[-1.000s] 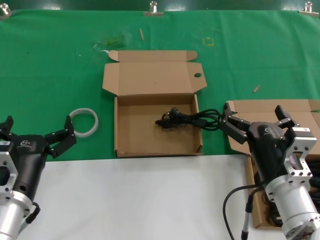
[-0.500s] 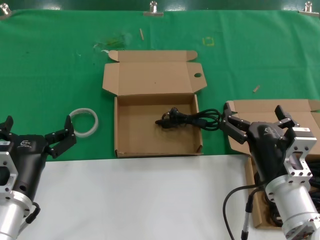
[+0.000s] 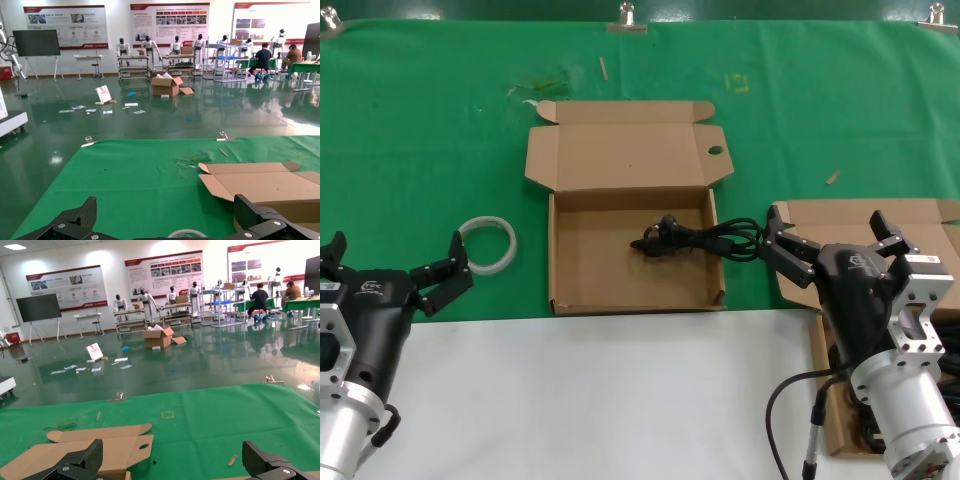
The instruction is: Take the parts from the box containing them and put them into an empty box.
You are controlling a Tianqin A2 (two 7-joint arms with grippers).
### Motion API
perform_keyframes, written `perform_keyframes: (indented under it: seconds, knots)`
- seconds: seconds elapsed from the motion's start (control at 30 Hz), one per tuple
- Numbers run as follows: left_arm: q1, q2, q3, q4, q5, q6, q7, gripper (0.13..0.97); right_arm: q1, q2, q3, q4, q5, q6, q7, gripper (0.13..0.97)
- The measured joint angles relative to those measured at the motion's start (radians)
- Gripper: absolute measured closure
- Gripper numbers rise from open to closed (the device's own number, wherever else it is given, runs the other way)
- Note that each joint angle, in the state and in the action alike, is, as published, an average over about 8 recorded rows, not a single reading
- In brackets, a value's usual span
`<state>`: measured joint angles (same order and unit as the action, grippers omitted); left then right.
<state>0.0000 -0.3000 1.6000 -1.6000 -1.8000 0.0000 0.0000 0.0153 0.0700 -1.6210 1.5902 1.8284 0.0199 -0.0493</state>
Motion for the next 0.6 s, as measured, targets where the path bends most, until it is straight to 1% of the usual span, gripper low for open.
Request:
perform_keyframes:
  seconds: [0.6]
  knots:
    - [0.000,0.000,0.000,0.000,0.000,0.000,0.000,0.132,0.000,0.000,0.000,0.000,0.000,0.000,0.000,0.129]
